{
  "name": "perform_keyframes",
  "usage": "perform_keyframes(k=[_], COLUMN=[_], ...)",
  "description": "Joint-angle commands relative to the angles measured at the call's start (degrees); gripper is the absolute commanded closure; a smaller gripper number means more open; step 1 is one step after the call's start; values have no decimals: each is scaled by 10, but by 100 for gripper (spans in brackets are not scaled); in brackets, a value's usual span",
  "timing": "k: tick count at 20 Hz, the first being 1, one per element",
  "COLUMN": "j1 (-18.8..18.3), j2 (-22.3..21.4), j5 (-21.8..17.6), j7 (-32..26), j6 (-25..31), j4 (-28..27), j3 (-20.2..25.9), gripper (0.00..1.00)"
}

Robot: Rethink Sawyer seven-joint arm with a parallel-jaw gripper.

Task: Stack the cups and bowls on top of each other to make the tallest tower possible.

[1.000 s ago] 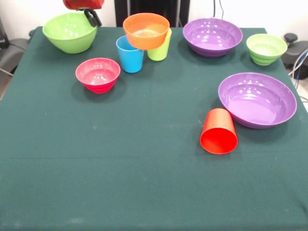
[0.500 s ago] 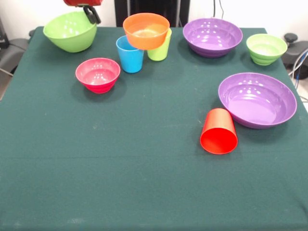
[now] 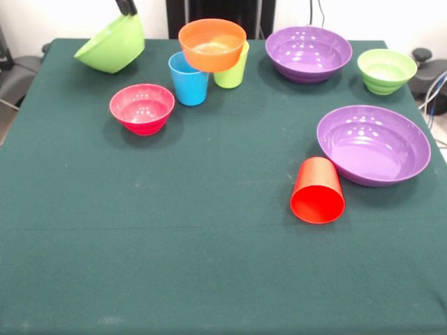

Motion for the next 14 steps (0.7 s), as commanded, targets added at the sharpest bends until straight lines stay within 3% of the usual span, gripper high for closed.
perform_keyframes(k=[1, 14], j1=[43, 56], j2=[-41, -39], j5=[21, 22], j7=[-8, -5], j6=[48, 45], j4=[40, 32], j3=[7, -2], gripper=[100, 100])
